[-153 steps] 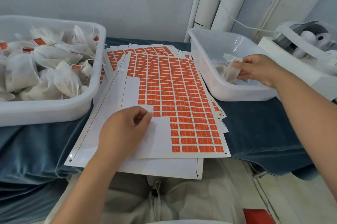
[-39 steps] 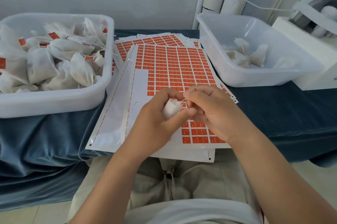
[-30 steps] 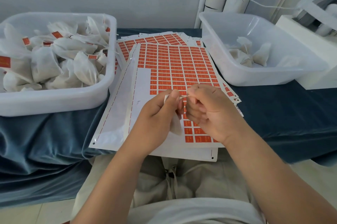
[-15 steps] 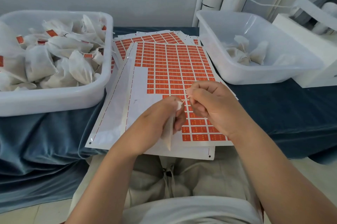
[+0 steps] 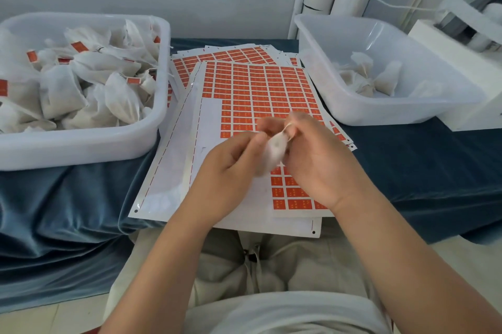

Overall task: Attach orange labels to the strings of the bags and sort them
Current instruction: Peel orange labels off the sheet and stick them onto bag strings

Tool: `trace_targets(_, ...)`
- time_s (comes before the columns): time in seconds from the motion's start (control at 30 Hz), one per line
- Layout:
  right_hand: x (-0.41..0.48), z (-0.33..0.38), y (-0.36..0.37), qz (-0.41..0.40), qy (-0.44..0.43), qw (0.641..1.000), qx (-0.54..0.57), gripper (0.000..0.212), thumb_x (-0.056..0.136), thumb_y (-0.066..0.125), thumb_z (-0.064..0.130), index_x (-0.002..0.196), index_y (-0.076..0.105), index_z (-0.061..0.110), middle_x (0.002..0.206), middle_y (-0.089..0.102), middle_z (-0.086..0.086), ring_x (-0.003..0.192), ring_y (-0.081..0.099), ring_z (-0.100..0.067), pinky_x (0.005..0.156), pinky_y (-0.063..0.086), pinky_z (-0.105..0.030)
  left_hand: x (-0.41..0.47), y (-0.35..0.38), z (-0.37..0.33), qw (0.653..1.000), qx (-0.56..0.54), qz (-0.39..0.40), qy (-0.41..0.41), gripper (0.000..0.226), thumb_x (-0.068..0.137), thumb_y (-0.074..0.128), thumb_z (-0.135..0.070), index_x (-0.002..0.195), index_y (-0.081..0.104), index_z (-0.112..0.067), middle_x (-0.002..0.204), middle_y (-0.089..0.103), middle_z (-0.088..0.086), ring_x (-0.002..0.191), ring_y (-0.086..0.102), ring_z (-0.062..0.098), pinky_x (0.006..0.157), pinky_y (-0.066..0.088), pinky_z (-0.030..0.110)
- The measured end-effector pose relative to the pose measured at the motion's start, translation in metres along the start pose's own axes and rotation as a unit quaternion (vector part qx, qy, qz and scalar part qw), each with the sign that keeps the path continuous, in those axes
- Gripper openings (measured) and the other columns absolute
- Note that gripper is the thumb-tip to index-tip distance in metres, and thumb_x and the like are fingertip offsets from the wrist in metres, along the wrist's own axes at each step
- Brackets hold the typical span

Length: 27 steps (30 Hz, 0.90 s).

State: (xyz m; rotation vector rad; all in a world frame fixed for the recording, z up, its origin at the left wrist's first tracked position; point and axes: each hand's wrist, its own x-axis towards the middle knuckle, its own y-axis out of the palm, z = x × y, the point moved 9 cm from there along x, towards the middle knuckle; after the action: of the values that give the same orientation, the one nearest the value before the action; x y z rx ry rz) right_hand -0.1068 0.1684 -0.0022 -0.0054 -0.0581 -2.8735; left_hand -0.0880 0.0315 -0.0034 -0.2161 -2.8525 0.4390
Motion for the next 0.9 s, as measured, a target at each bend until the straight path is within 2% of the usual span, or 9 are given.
trace_targets(0.07,0.001,0.003,-0.014,-0.047,-0.006,0.998,0.028,0.030,0.105,0.047,0.039,0.082,0.066,0.034,0.105,0.071,-0.008,0.117,0.068,-0.030,0.111,0.045,-0.058,0.003,-0.014,0.014,0.996,0.006,-0.059,-0.061,0.032,0.111,0.040,-0.049,0.100,0.069,-0.039,0.100,0.070,-0.029,0.098,0.064,-0.010,0.073,0.049,0.009)
trace_targets(0.13,0.001,0.004,-0.024,-0.067,0.005,0.991,0.118,0.033,0.107,0.051,0.038,0.077,0.061,0.026,0.080,0.062,-0.002,0.086,0.070,-0.016,0.103,0.052,-0.046,0.003,-0.030,0.027,0.987,0.012,-0.117,-0.114,0.026,0.110,0.040,-0.050,0.104,0.064,-0.041,0.100,0.068,-0.032,0.100,0.063,-0.013,0.085,0.050,0.017)
trace_targets(0.23,-0.001,0.004,-0.040,-0.117,0.019,0.992,0.051,0.037,0.106,0.049,0.035,0.071,0.047,0.021,0.065,0.043,0.001,0.060,0.044,-0.011,0.081,0.052,-0.038,-0.001,-0.052,0.037,0.975,0.011,-0.170,-0.143,0.024,0.108,0.045,-0.052,0.126,0.058,-0.046,0.126,0.063,-0.025,0.119,0.058,0.001,0.108,0.050,0.045)
trace_targets(0.37,-0.004,-0.006,-0.049,-0.169,0.071,0.977,-0.111,0.041,0.107,0.045,0.038,0.069,0.045,0.023,0.062,0.047,0.000,0.054,0.044,-0.011,0.067,0.050,-0.035,-0.002,-0.064,0.042,0.968,-0.010,-0.181,-0.175,0.038,0.105,0.050,-0.057,0.141,0.052,-0.048,0.147,0.055,-0.019,0.136,0.053,0.013,0.113,0.047,0.056)
trace_targets(0.53,0.001,-0.018,-0.038,-0.139,0.054,0.968,-0.204,0.037,0.104,0.047,0.044,0.072,0.049,0.027,0.060,0.052,0.007,0.048,0.048,-0.003,0.051,0.047,-0.018,-0.004,-0.076,0.037,0.947,0.219,-0.144,-0.185,0.063,0.099,0.064,-0.053,0.154,0.041,-0.030,0.160,0.041,-0.003,0.151,0.036,0.026,0.120,0.035,0.058)
trace_targets(0.67,0.005,-0.027,-0.022,-0.110,0.006,0.965,-0.237,0.027,0.105,0.053,0.049,0.088,0.065,0.032,0.078,0.071,0.017,0.071,0.070,0.002,0.052,0.050,-0.009,-0.008,-0.075,0.049,0.953,-0.111,-0.148,-0.240,0.065,0.092,0.077,-0.047,0.150,0.051,-0.033,0.148,0.057,-0.008,0.121,0.069,0.013,0.108,0.054,0.051)
trace_targets(0.7,0.006,-0.029,-0.023,-0.119,0.002,0.966,-0.230,0.027,0.105,0.054,0.049,0.087,0.066,0.033,0.076,0.070,0.017,0.070,0.069,0.002,0.053,0.050,-0.009,-0.009,-0.076,0.048,0.949,-0.122,-0.168,-0.237,0.067,0.090,0.078,-0.048,0.150,0.051,-0.034,0.147,0.058,-0.008,0.121,0.069,0.012,0.107,0.054,0.051)
trace_targets(0.8,0.009,-0.029,-0.028,-0.143,0.005,0.959,-0.243,0.030,0.105,0.053,0.051,0.084,0.065,0.033,0.074,0.069,0.020,0.067,0.067,0.006,0.053,0.047,-0.009,-0.005,-0.078,0.045,0.959,0.069,-0.156,-0.225,0.075,0.090,0.074,-0.058,0.154,0.042,-0.038,0.159,0.048,-0.008,0.145,0.048,0.020,0.113,0.044,0.056)
trace_targets(0.9,0.010,-0.028,-0.025,-0.128,0.006,0.947,-0.293,0.029,0.105,0.051,0.053,0.088,0.066,0.034,0.080,0.070,0.022,0.078,0.068,0.005,0.059,0.048,-0.010,-0.002,-0.073,0.051,0.960,0.041,-0.120,-0.250,0.076,0.088,0.074,-0.060,0.154,0.042,-0.039,0.160,0.046,-0.010,0.147,0.046,0.022,0.114,0.042,0.060)
